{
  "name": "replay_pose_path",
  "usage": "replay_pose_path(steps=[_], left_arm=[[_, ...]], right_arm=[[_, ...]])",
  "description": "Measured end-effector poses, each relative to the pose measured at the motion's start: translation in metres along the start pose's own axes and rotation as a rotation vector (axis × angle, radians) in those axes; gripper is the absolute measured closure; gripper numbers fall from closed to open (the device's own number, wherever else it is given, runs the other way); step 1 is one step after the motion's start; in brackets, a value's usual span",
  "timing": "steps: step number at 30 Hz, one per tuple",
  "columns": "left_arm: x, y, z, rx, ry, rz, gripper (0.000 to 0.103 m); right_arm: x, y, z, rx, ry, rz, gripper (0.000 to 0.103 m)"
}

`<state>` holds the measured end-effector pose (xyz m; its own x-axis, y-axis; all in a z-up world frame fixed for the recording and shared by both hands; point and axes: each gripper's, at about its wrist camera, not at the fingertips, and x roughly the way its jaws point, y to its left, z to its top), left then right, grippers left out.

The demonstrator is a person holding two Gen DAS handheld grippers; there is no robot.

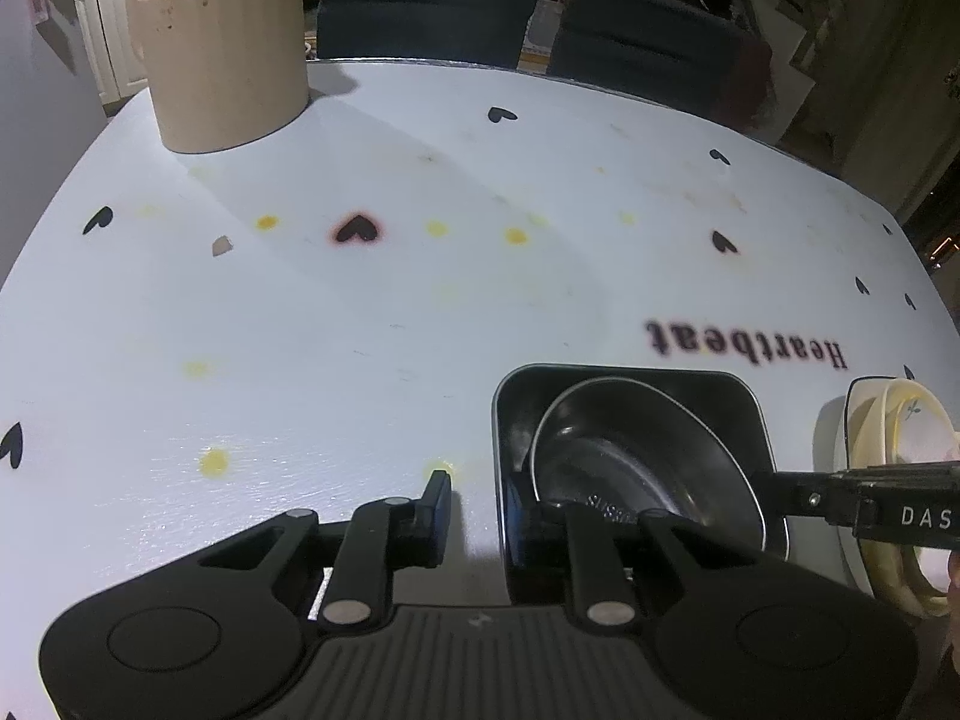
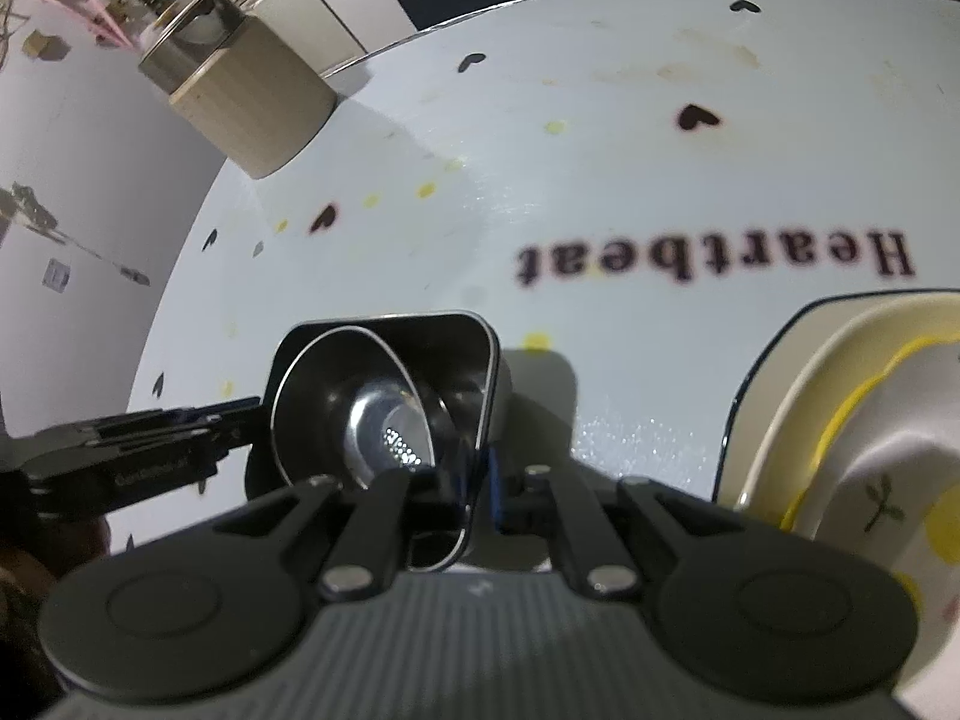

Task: Organize plates and bowls
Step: 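Close both grippers on opposite rims of the steel tray, then lift and carry the steel tray with both grippers onto the cream bowl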

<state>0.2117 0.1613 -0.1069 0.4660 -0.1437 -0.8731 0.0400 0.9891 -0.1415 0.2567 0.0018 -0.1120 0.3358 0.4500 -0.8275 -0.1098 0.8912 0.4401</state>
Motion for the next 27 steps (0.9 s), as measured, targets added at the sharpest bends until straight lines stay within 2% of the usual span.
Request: replay_pose_path(steps=[13,15,18,27], left_arm=[[0.0031,0.0058,0.0006,-0.027,0.012,-0.029,0.082],[0.0032,0.0074,0.0004,-0.043,0.014,-0.057,0.092],[0.0035,0.0070,0.0005,-0.045,0.017,-0.073,0.096],[0.0016,0.0058,-0.0007,-0.062,0.013,-0.089,0.098]], right_arm=[[0.0012,-0.0033,-0.0044,0.001,-0.031,0.012,0.094],[0.0012,-0.0031,-0.0043,0.008,-0.032,0.011,0.094],[0.0004,-0.0020,-0.0049,0.029,-0.032,0.007,0.095],[-0.0031,-0.0049,-0.0032,0.070,-0.050,0.024,0.095]])
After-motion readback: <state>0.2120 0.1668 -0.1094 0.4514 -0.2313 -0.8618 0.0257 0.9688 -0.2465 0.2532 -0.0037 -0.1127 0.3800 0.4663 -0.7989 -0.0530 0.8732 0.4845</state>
